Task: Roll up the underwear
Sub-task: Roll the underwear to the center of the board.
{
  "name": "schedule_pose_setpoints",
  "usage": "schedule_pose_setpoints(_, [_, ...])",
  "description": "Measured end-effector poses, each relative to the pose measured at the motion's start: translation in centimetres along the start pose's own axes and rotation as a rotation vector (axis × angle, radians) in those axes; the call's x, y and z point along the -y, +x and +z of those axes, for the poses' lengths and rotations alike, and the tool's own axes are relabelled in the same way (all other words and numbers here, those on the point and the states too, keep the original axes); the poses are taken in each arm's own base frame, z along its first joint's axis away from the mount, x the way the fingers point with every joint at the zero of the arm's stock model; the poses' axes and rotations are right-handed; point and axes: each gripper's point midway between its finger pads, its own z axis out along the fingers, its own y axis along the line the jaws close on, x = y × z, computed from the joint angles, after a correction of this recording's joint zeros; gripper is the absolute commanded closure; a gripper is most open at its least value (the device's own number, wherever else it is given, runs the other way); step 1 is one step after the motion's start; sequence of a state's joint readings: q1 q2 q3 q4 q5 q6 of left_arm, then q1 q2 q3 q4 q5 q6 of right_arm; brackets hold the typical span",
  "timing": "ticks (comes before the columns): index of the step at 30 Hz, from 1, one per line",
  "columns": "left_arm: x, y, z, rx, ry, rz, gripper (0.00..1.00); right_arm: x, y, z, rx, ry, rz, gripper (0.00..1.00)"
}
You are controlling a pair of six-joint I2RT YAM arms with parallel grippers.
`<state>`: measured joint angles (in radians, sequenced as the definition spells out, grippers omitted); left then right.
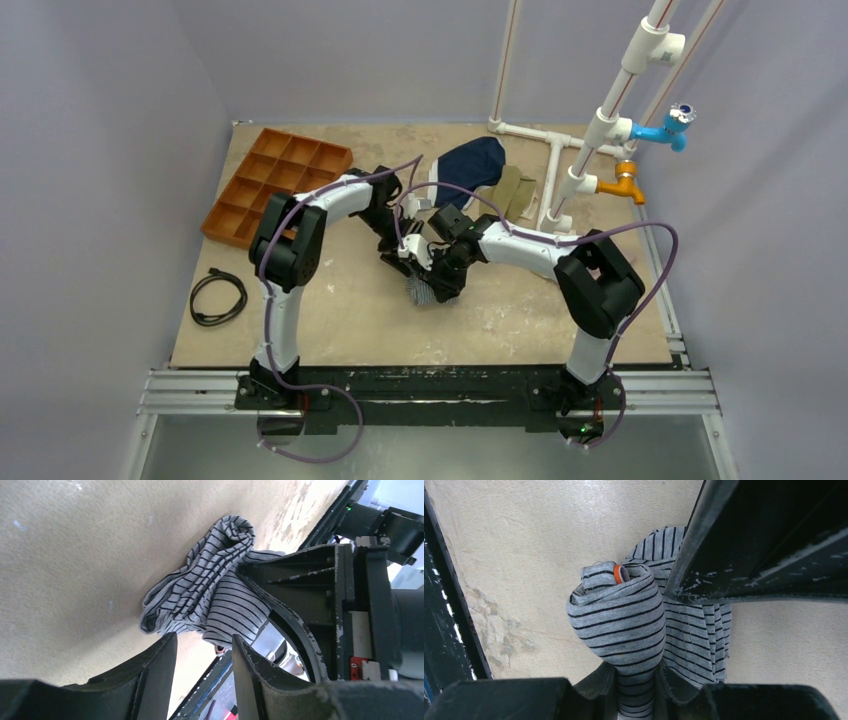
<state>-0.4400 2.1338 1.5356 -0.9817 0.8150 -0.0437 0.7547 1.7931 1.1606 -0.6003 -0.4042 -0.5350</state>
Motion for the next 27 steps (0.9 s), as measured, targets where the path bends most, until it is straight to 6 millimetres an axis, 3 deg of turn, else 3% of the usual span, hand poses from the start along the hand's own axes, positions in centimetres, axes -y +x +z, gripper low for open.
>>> schedule_pose_setpoints(5, [0.5,-0.1,0.2,-0.001,0.037,-0.011,0.57,0.0,0.0,0.0,-0.001,0.003,-0.003,1.00])
schedule_pose_setpoints(13, [-0.6,0.0,2.5,-0.047,0.063,-0.071,0.58,0.0,-0.1,0.1,-0.006,0.009,-0.015,1.00])
schedule_pose_setpoints(18, [-0.4,-0.2,2.7,-0.054,0.087,-0.091,0.58,-0.2,-0.3,0.2,-0.016,0.017,-0.057,1.00])
schedule_pose_setpoints(27, [-0.4,-0.5,2.8,-0.061,0.086,-0.094,0.58,-1.3,-2.8,0.5,-0.039,0.009,-0.215,1.00])
